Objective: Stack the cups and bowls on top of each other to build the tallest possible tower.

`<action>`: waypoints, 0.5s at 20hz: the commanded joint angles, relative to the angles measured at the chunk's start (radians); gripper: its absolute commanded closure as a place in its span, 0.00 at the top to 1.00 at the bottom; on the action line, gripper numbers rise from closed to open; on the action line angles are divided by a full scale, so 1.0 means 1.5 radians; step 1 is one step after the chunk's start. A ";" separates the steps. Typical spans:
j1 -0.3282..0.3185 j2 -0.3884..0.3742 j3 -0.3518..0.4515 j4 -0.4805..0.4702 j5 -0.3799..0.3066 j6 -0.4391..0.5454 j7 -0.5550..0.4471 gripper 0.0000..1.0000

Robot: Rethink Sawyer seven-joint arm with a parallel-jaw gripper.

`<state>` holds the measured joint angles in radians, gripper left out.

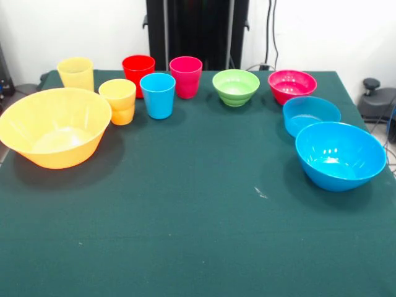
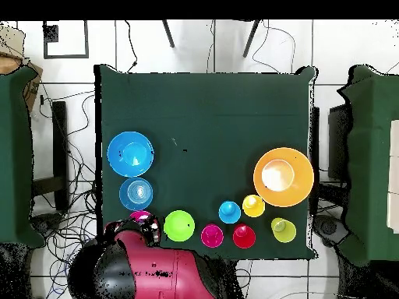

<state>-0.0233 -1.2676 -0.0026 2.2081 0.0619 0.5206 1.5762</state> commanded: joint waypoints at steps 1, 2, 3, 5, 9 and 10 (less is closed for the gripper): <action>-0.007 0.066 0.006 0.036 -0.019 -0.057 0.112 1.00; -0.007 0.077 0.004 0.029 -0.024 -0.062 0.116 1.00; -0.009 0.088 0.004 0.022 -0.029 -0.067 0.116 1.00; -0.012 0.111 0.005 0.010 -0.034 -0.080 0.117 1.00; -0.008 0.164 -0.006 -0.024 -0.045 -0.109 0.125 1.00; -0.006 0.176 -0.009 -0.033 -0.046 -0.114 0.127 1.00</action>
<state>-0.0236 -1.1890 -0.0055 2.2041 0.0621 0.4441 1.5916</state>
